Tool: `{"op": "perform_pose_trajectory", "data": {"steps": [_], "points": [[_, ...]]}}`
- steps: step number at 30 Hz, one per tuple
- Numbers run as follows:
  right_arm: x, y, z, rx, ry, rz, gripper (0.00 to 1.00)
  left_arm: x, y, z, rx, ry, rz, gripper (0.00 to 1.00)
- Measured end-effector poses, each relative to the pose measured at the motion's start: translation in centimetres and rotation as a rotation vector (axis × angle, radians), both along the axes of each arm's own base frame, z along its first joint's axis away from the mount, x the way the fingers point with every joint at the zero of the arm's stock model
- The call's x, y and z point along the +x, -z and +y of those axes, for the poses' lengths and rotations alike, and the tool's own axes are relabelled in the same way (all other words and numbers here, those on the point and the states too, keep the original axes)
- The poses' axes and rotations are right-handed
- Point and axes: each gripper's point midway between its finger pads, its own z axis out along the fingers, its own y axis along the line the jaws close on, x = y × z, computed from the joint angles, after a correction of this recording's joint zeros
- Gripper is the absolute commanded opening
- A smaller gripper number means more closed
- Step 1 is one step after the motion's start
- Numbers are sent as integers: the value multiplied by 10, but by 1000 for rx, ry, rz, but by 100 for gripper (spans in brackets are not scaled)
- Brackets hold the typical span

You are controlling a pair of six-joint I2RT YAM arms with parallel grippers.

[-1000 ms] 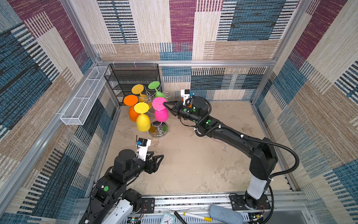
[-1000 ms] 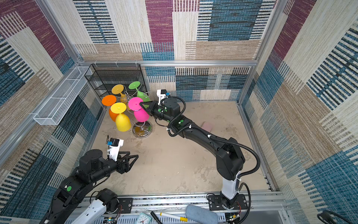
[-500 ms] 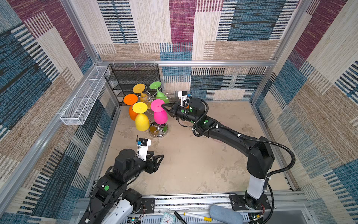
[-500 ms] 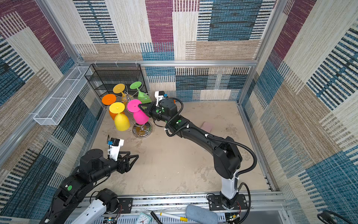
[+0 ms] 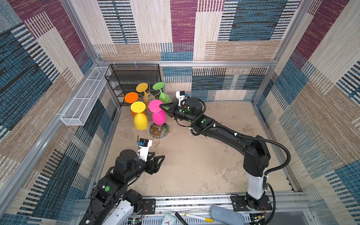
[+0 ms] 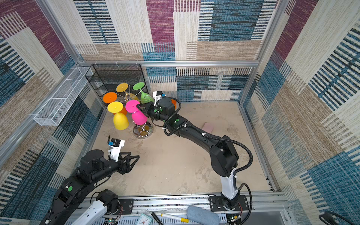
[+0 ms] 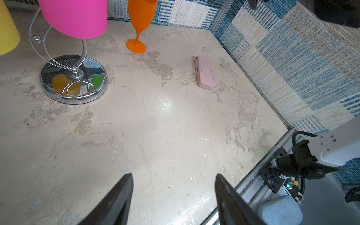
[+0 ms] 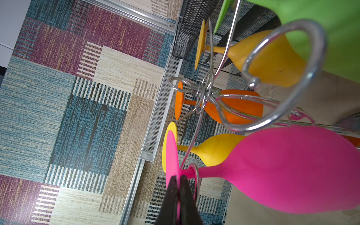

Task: Take the wine glass off the wine glass rack
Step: Pick up the wine glass from the wine glass rack.

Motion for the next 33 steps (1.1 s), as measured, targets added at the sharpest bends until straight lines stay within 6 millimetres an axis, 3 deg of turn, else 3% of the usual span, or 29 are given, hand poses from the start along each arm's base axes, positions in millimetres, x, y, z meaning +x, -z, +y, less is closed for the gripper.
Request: {"op": "perform_pose_trajectory", "data": {"steps": [5, 18, 33], "points": [[-3, 7, -1, -12, -3, 12, 3, 0, 0, 0, 0, 1, 2, 70], [-18, -2, -9, -7, 2, -3, 3, 0, 1, -1, -1, 6, 7, 70], [-34, -6, 6, -4, -28, -11, 2, -3, -1, -3, -11, 19, 2, 70]]}}
